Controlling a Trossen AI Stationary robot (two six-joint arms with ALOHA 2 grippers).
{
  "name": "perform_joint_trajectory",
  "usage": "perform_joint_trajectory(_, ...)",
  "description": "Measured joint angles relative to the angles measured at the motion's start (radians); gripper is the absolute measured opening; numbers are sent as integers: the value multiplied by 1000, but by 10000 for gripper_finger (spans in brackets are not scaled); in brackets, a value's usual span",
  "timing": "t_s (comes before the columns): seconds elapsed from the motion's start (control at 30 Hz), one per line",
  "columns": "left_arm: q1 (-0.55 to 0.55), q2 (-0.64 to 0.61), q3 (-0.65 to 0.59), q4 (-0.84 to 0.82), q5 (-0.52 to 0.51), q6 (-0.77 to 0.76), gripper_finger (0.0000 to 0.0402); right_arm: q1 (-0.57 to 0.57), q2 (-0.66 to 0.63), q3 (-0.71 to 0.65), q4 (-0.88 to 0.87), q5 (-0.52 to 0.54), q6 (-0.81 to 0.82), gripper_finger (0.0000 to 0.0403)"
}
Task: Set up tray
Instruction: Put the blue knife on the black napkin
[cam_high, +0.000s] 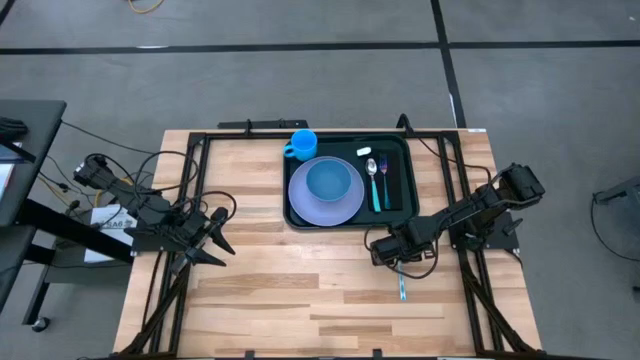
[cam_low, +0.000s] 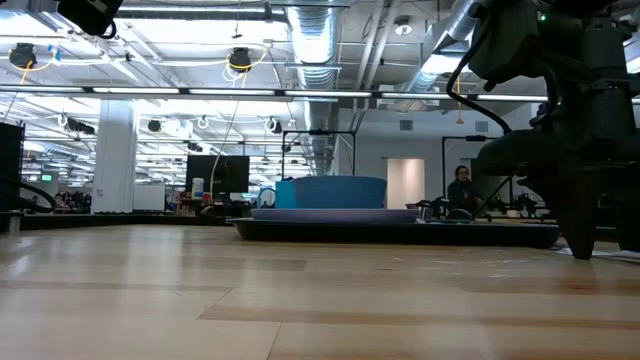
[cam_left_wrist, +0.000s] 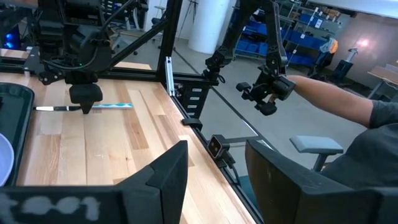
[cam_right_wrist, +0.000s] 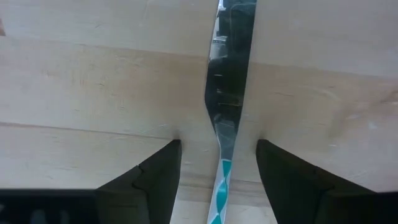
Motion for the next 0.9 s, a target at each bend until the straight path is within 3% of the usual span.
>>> perform_joint_trajectory(0.37,0,0,0,0,0,-6,148,-6,-2,18,-36,-2,-7,188)
perform_joint_trajectory(0.9,0,0,0,0,-1,-5,148,-4,-2,18,-38,9,-11,125)
